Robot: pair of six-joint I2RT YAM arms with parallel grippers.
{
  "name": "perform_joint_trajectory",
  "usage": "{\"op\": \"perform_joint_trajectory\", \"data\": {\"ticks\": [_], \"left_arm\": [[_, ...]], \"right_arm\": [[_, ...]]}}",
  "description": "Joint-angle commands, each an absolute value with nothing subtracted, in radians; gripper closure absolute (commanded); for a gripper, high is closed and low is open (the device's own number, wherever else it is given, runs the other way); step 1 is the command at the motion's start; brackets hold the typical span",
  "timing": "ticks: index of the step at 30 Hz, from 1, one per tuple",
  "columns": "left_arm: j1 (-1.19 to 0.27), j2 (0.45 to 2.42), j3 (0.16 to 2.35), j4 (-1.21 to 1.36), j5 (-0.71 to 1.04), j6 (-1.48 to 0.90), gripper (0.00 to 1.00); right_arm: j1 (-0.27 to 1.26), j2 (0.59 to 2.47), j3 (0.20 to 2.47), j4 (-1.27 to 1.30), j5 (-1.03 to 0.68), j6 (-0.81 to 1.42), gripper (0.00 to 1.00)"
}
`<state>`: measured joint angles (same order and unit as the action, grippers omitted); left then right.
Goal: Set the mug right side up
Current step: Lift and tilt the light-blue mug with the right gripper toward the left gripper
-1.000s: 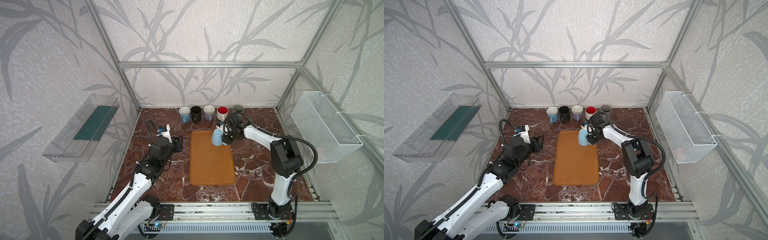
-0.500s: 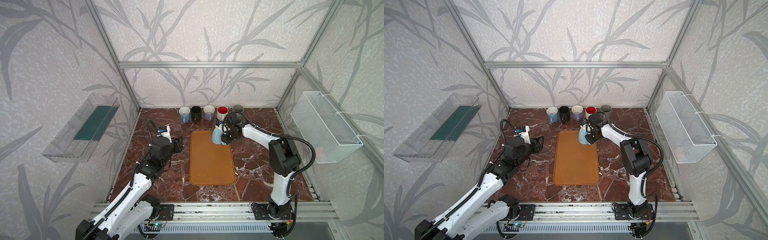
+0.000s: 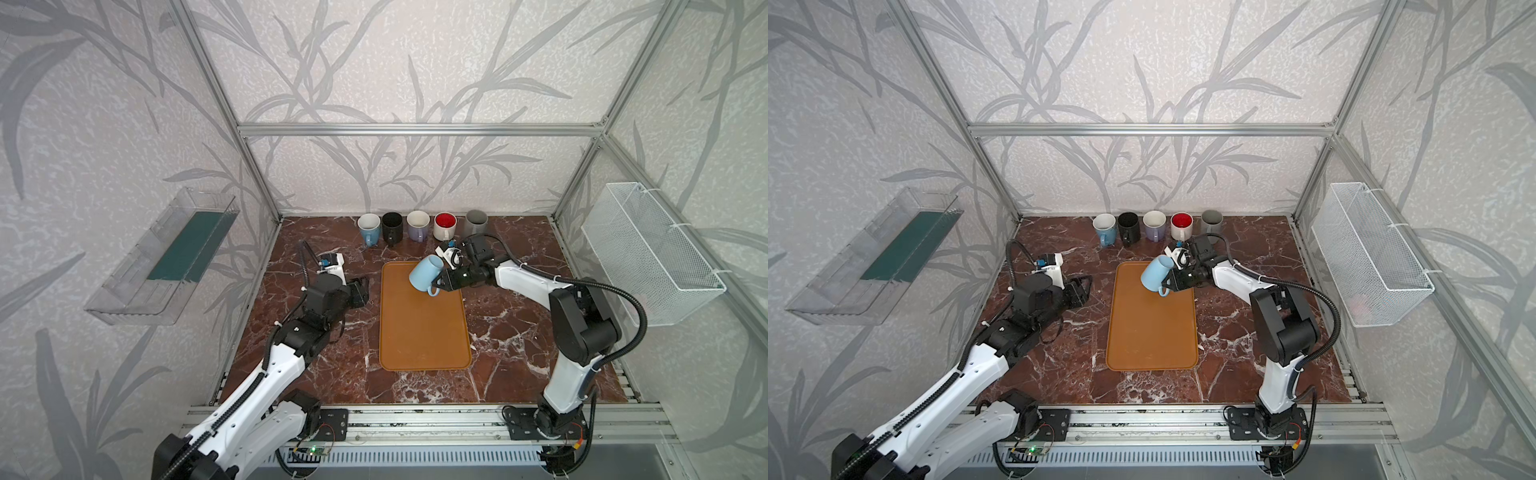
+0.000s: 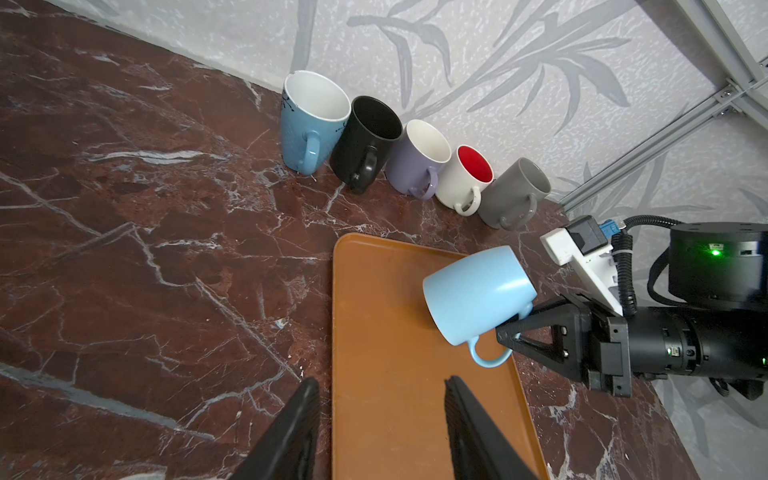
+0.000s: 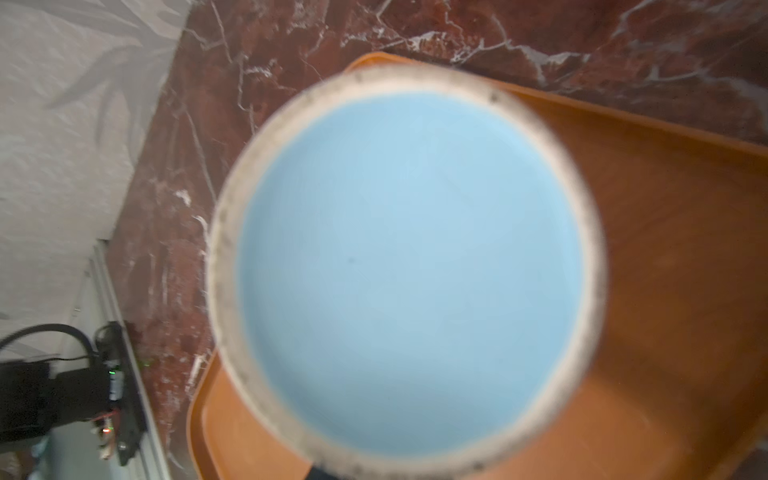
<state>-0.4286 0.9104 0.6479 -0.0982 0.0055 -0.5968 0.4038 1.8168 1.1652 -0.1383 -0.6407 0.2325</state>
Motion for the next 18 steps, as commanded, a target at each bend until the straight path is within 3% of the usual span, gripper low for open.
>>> {"op": "perform_joint_trajectory", "data": {"ticks": [1,8,18], "left_arm": [[-0.439,0.935,0.614,-0.060,0.062,-0.666,0.49],[-0.469,0.980,0.533,0.102,0.169,-0.792,0.49],[-0.473,1.044,0.473,0.339,0.294,-0.929,0.47]], "right_arm": [[0.399,1.742,1.129,0.180,-0.774,0.425,0.98],[0.406,1.742,1.010,0.537,-0.790,0.673,1.00],[0.458,1.778,1.003,0.727,-0.853,0.720,1.00]]}}
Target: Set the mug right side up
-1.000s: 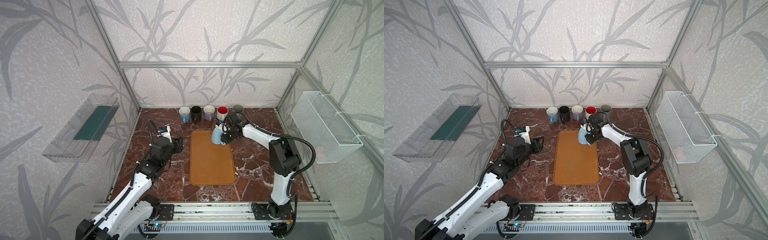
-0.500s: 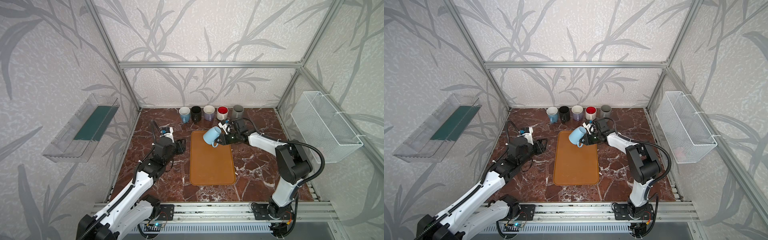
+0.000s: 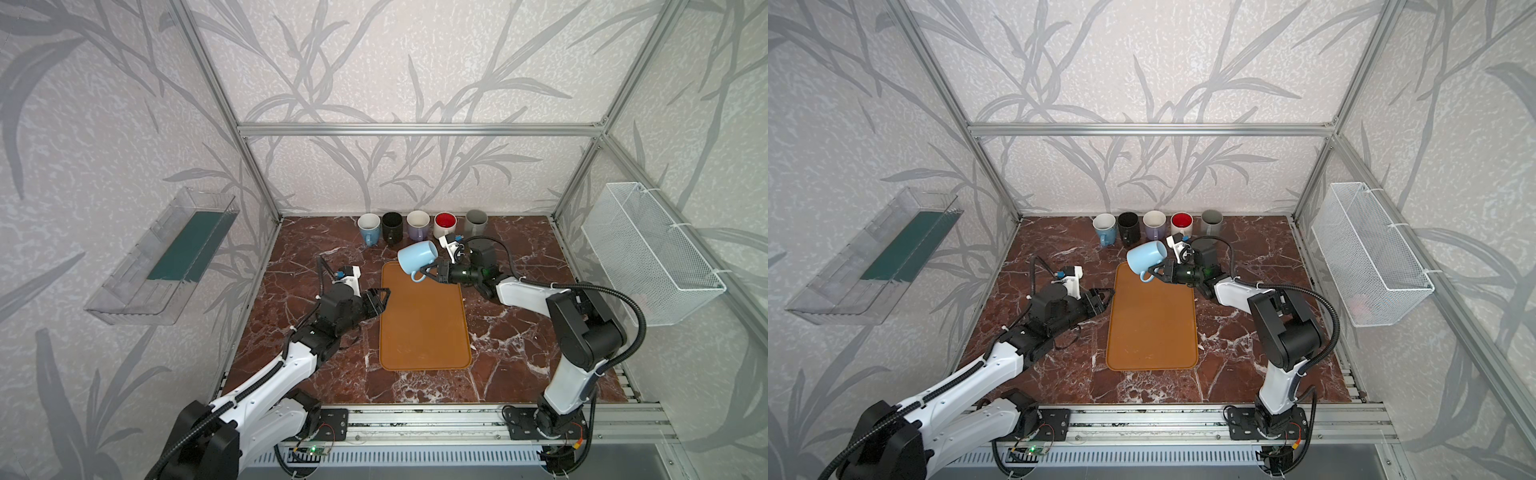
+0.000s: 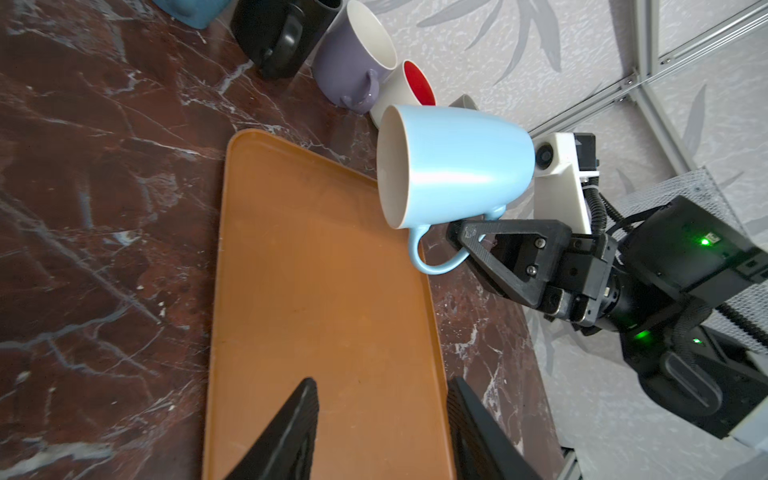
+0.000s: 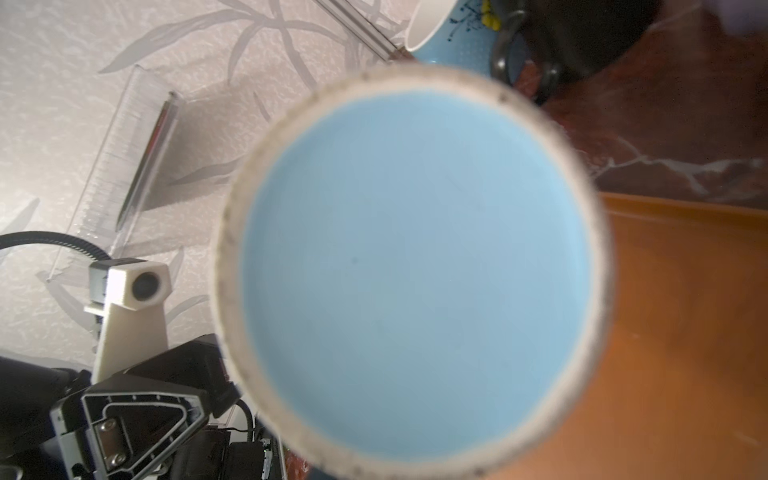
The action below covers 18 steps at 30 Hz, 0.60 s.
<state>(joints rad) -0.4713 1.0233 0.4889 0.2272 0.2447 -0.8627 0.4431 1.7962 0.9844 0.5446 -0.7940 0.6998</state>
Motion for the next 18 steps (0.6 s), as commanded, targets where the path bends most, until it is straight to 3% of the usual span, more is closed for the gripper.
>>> {"op": "perform_joint_trajectory", "data": {"ticks": [1,18], "left_arm": [[-0.473,1.055,0.470,0.361,0.302,-0.941,0.47],[-0.458,1.196,0.414,0.791,0.414,-1.099,0.46]], "right_arm": [[0.461,1.777,1.002,0.733,-0.857,0.729,1.00],[0.503,1.770,0.982,0.928,-0.898,0.847,1.00]]}}
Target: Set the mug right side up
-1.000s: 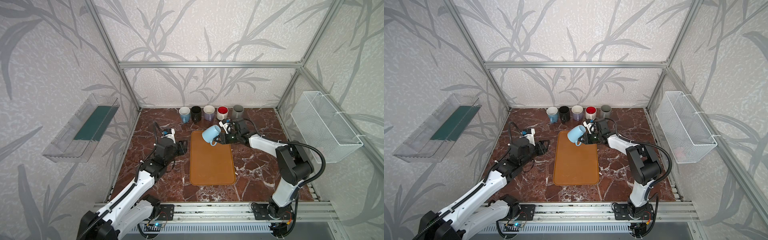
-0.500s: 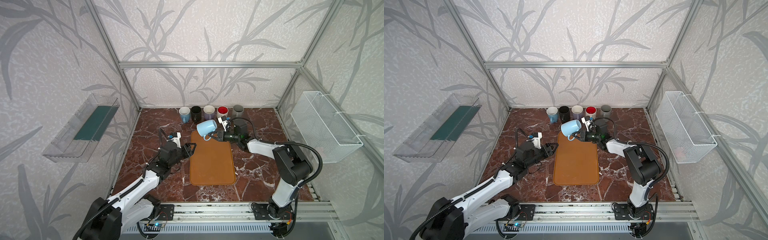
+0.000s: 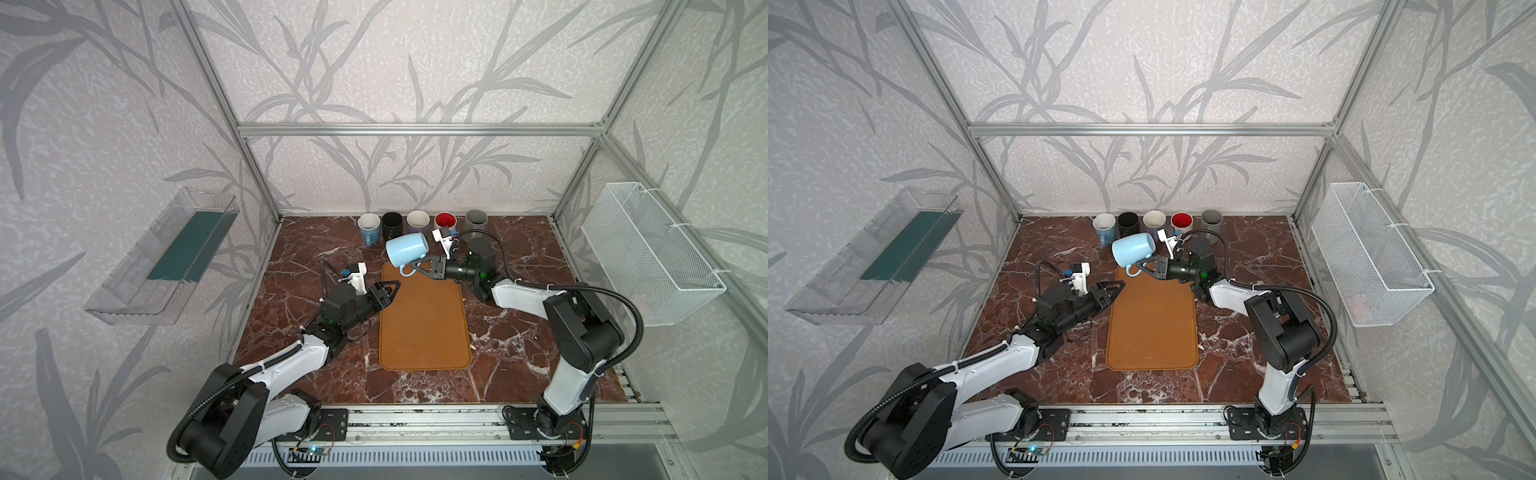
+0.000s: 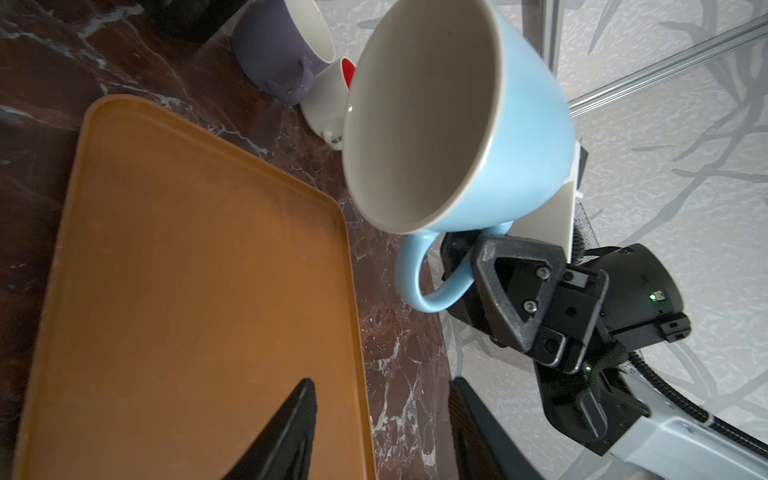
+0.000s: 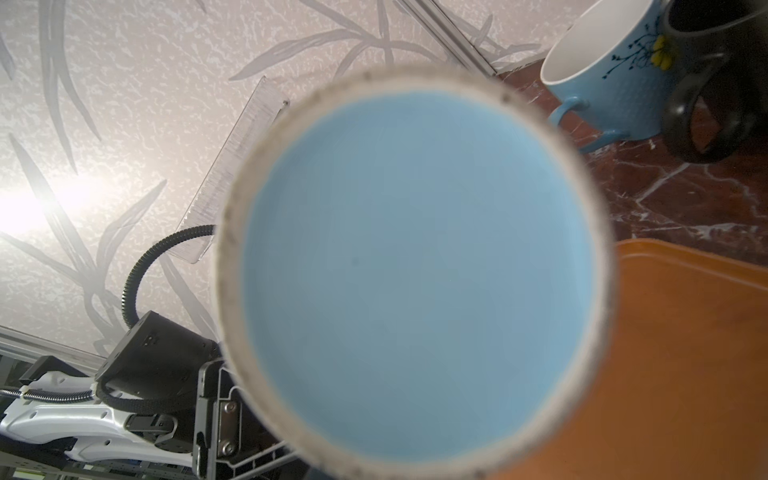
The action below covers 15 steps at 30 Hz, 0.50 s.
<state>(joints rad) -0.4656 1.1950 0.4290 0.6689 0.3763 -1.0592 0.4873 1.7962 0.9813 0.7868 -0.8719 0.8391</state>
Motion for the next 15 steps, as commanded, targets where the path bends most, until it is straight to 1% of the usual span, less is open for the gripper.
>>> {"op": "perform_joint_trajectory", "data": {"ticks": [1,15], "left_arm": [[-0.454,1.197,0.414,0.803,0.423,-1.103,0.46],[-0.414,1.196,0.404,0.866,0.453,-1.145,0.46]], "right_arm": [[0.506,1.770,0.983,0.934,-0.900,0.853,1.00],[0.530,1.746,0.959,1.054,-0.902,0.952,1.00]]}}
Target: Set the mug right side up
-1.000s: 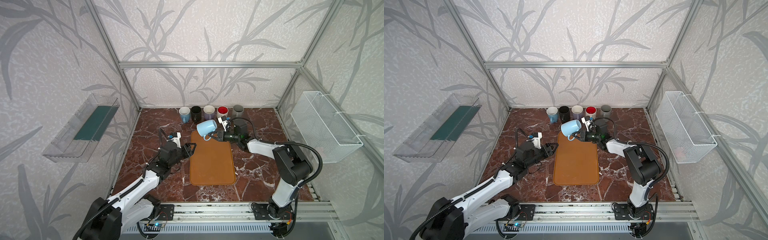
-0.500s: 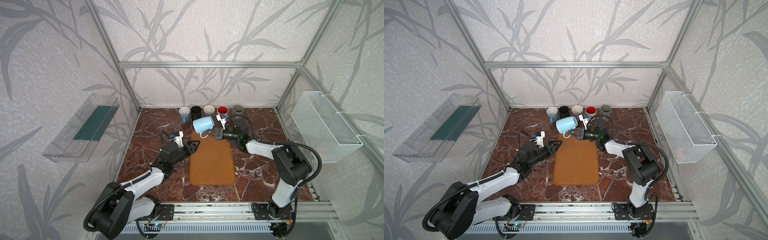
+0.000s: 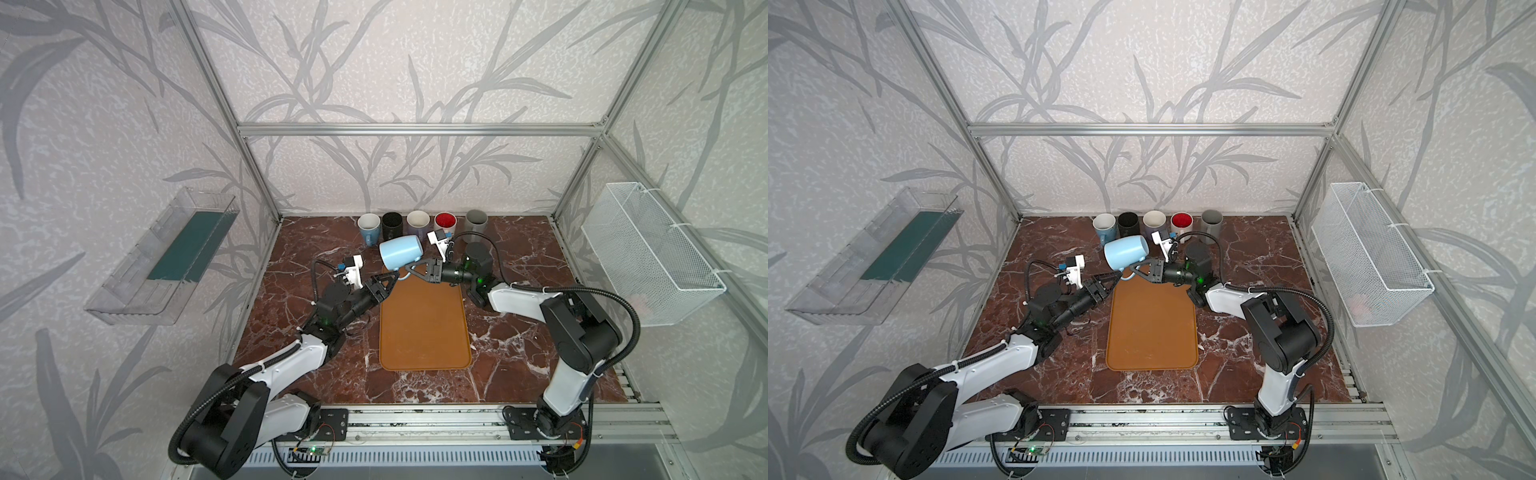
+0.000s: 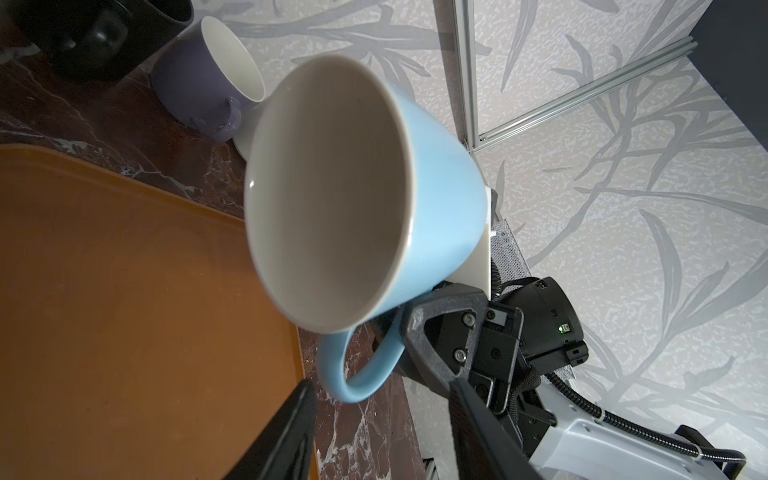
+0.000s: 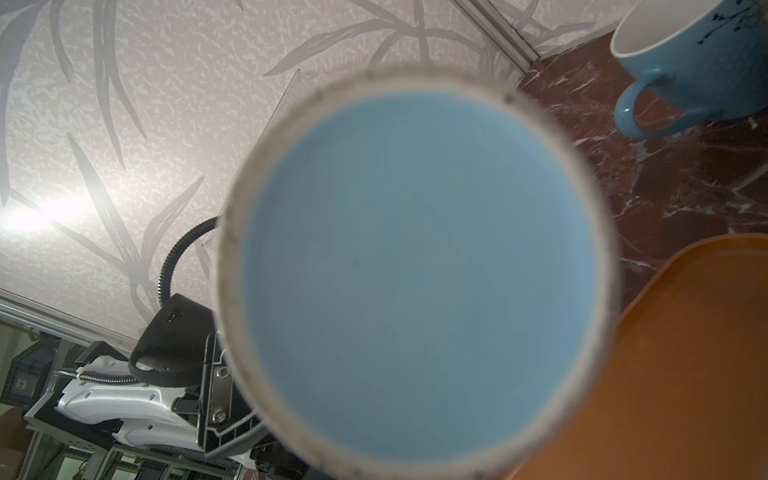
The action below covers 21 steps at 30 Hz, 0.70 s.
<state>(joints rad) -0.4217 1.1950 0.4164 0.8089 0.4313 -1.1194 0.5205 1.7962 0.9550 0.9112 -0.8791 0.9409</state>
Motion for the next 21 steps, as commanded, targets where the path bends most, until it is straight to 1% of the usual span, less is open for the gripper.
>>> {"op": "perform_joint_trajectory", "data": {"ticks": [1,12,21], "left_arm": [[-0.411,1.198,0.405,0.876,0.458,-1.149,0.46],[-0.393,1.202,0.406,0.907,0.500,-1.166,0.46],[-0.387,1.195,0.412,0.956,0.525,-1.170,0.47]], "right_arm": [[0.532,1.744,0.956,1.060,-0.900,0.957,1.00],[0.553,1.769,0.946,1.200,-0.888,1.060,1.00],[0.576,1.769,0.952,1.213,-0.891,1.072,1.00]]}}
